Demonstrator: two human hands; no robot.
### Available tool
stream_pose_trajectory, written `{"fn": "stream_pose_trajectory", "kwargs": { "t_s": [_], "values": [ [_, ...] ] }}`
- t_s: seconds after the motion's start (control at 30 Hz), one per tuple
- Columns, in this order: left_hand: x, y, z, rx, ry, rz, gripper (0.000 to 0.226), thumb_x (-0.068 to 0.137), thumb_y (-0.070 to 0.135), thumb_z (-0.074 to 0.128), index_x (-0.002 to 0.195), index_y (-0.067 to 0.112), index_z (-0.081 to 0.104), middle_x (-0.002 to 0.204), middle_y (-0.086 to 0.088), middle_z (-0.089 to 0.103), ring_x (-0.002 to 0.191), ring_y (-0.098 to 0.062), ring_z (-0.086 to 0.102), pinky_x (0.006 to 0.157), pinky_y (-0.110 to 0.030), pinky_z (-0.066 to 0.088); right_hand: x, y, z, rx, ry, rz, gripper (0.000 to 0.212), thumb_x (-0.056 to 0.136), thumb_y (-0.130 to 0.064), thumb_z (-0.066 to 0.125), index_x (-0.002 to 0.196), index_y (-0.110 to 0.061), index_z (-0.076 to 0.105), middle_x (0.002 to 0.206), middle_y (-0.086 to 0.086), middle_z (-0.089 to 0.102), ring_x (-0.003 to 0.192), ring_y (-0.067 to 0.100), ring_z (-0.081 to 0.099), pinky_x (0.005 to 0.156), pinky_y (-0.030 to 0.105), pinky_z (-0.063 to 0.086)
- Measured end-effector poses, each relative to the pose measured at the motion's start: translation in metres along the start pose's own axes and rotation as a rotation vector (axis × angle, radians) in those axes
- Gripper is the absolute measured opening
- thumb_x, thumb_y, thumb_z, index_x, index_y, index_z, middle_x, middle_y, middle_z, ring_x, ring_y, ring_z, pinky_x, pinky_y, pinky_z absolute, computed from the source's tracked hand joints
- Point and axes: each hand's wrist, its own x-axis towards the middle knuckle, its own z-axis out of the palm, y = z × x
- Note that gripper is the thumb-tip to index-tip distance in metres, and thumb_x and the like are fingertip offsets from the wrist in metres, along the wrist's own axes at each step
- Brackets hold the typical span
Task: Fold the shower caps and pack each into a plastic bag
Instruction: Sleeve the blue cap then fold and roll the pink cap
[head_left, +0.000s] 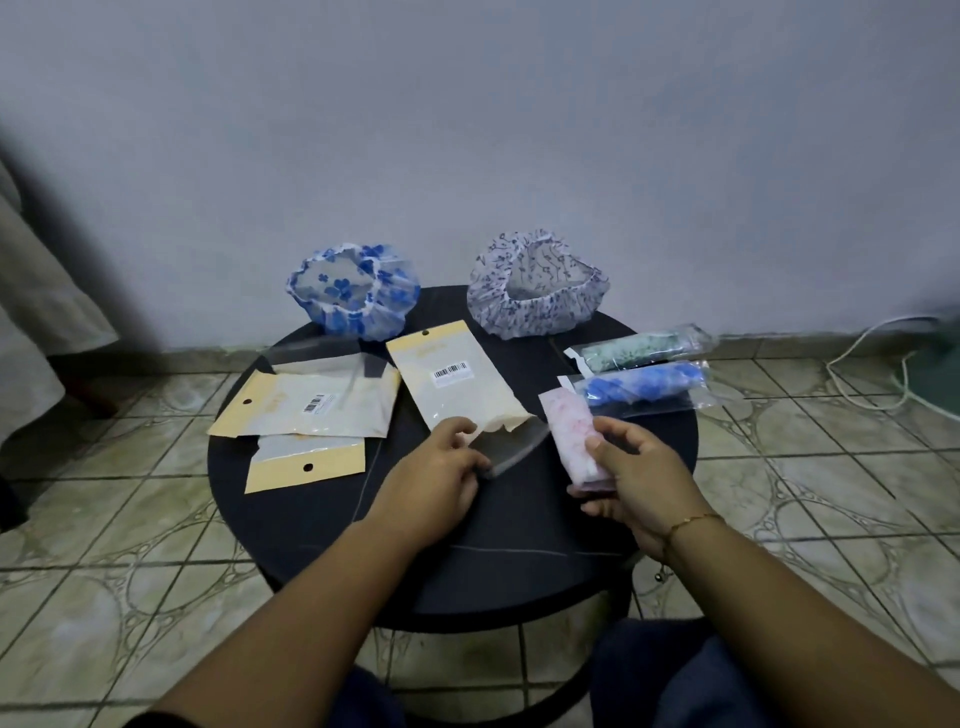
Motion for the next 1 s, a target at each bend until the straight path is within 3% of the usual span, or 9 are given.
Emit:
{"fn": "stream_pose_trajectory", "kwargs": {
  "t_s": [0.07,0.17,0.3,0.37,0.5,0.67,0.83,1.0],
  "values": [
    [-0.002,0.003,-0.001,-0.062,-0.048,-0.049,0.023,0.090,0.027,0.057,0.107,0.020,0.070,0.148,0.004,0.033,0.126,-0.011,0.046,0.093,-0.028,0.046,-0.004,-0.003,-0.004,0.049,-0.014,-0.013,0.026,0.093,-0.012,0.053,0.119,-0.017,0.055,0.111,0.013,0.060,0.057,0.029,0.064,0.037,0.025,0.047],
    [-0.001,0.009,-0.003,-0.101,-0.068,-0.093,0.029,0.095,0.035,0.049,0.111,0.022,0.069,0.153,0.004,0.026,0.130,-0.012,0.042,0.098,-0.025,0.040,-0.011,-0.006,-0.004,0.103,-0.099,0.002,0.023,0.092,-0.011,0.054,0.113,-0.018,0.059,0.104,0.013,0.063,0.050,0.025,0.062,0.034,0.022,0.042],
    [0.000,0.007,0.000,-0.094,-0.037,-0.119,0.024,0.093,0.030,0.054,0.110,0.022,0.070,0.151,0.003,0.031,0.127,-0.014,0.045,0.097,-0.026,0.040,-0.018,-0.003,0.001,-0.110,-0.152,0.026,0.023,0.090,-0.008,0.052,0.104,-0.017,0.067,0.082,0.012,0.065,0.041,0.020,0.051,0.035,0.020,0.032],
    [0.001,0.004,0.003,-0.079,-0.027,-0.134,0.029,0.091,0.031,0.056,0.115,0.019,0.067,0.151,0.003,0.032,0.127,-0.014,0.045,0.097,-0.027,0.042,-0.018,0.000,0.005,-0.207,-0.124,0.013,0.026,0.087,-0.008,0.049,0.096,-0.021,0.070,0.082,0.010,0.065,0.040,0.018,0.048,0.036,0.020,0.030],
    [0.003,-0.001,0.007,-0.051,-0.044,-0.169,0.057,0.092,0.035,0.054,0.141,0.011,0.041,0.154,0.005,0.026,0.138,-0.009,0.030,0.108,-0.025,0.033,-0.017,0.001,0.012,-0.242,-0.039,-0.015,0.027,0.085,-0.012,0.050,0.090,-0.027,0.072,0.076,0.008,0.065,0.039,0.015,0.042,0.035,0.018,0.030],
    [0.002,-0.001,0.006,-0.043,-0.014,-0.118,0.064,0.090,0.030,0.058,0.145,0.010,0.031,0.155,0.007,0.020,0.140,-0.006,0.025,0.104,-0.014,0.024,-0.016,0.003,0.021,-0.309,0.013,-0.053,0.026,0.087,-0.013,0.052,0.102,-0.024,0.070,0.065,-0.001,0.062,0.032,0.003,0.045,0.034,0.014,0.035],
    [0.000,-0.001,0.005,-0.089,-0.051,0.016,0.062,0.090,0.020,0.057,0.146,0.015,0.031,0.152,0.017,0.014,0.139,-0.007,0.028,0.105,-0.016,0.028,-0.012,0.008,0.035,-0.229,-0.043,-0.062,0.028,0.091,-0.011,0.054,0.117,-0.015,0.065,0.066,-0.003,0.062,0.033,-0.004,0.047,0.036,0.010,0.035],
    [-0.001,0.003,0.006,-0.132,-0.043,0.080,0.063,0.089,0.010,0.053,0.146,0.014,0.029,0.151,0.019,0.009,0.140,-0.009,0.025,0.108,-0.021,0.029,-0.006,0.012,0.043,-0.205,-0.024,-0.023,0.036,0.089,-0.012,0.059,0.126,-0.016,0.059,0.069,0.001,0.063,0.031,0.005,0.042,0.034,0.016,0.034]
  ]
}}
